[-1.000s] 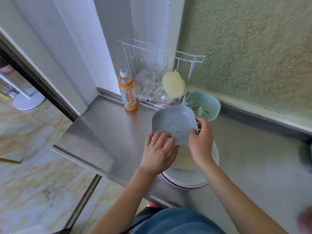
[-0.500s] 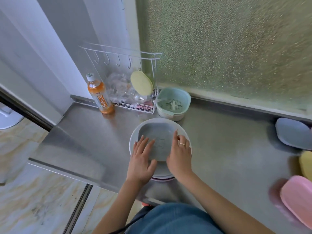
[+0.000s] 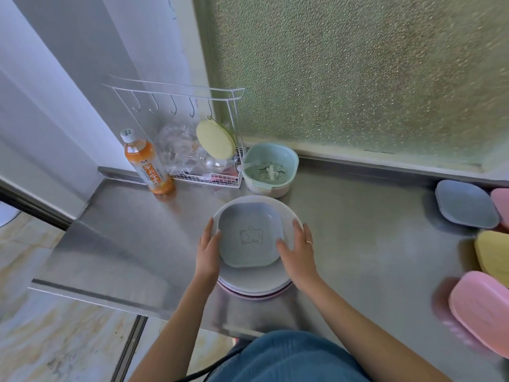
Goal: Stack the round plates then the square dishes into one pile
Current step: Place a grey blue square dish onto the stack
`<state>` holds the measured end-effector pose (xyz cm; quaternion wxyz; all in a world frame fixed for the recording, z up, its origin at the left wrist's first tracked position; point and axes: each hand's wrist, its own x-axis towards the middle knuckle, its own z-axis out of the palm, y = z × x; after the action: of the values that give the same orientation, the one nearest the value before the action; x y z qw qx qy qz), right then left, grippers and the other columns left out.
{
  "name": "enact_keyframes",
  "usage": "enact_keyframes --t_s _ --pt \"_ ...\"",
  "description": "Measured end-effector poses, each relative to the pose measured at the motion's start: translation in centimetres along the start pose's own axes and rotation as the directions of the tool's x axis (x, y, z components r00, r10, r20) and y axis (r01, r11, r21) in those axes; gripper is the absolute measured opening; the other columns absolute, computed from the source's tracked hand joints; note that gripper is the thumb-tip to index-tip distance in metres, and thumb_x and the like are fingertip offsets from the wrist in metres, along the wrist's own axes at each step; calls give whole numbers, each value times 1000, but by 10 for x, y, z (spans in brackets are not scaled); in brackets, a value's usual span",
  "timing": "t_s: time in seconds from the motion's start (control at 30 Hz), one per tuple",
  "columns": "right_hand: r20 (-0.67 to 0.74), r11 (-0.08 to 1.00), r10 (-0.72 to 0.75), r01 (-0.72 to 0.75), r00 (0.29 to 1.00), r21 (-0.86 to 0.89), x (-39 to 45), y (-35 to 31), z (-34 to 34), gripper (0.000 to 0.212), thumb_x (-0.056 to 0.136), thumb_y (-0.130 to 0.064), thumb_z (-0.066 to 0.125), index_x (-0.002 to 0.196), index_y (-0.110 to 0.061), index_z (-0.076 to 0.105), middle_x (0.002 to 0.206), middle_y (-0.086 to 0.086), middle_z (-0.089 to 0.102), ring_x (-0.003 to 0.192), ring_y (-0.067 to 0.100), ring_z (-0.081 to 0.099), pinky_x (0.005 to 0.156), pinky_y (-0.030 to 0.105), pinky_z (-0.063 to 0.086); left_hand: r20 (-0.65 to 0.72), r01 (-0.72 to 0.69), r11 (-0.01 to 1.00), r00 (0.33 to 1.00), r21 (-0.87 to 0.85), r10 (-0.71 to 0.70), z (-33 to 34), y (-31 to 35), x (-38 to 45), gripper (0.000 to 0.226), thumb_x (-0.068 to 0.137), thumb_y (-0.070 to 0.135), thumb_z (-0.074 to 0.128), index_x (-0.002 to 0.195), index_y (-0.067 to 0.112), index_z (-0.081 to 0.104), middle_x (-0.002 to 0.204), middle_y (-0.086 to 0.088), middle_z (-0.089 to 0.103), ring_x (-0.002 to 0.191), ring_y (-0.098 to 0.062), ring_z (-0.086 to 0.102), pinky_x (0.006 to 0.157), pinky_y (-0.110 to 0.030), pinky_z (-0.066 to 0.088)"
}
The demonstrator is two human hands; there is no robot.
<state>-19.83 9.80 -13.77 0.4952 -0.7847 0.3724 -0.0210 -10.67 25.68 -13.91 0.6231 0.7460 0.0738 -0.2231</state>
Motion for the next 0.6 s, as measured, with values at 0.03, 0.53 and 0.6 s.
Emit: enact_keyframes --t_s 0.03,0.53,0.6 --pt "2 1000 0 0 1000 24 0 2 -2 63 92 -28 52 147 -24 22 158 5 4 144 21 11 112 31 18 2 -16 999 1000 50 16 4 0 0 45 98 24 38 142 29 36 147 -1 33 125 -16 37 102 -28 27" --pt "-243 990 102 -75 965 118 -6 77 -129 52 94 -20 51 142 -18 33 154 8 15 142 17 15 109 25 16 314 -146 973 946 180 84 146 10 -28 48 97 20 42 144 23 32 150 -5 29 139 -18 27 107 -21 17" --pt "-277 991 117 -94 954 94 -7 90 -152 51 94 -20 50 142 -16 34 154 10 16 142 20 16 111 28 16 362 -152 972 929 181 78 172 11 -34 49 97 21 43 144 23 32 151 -3 28 140 -16 26 107 -21 16"
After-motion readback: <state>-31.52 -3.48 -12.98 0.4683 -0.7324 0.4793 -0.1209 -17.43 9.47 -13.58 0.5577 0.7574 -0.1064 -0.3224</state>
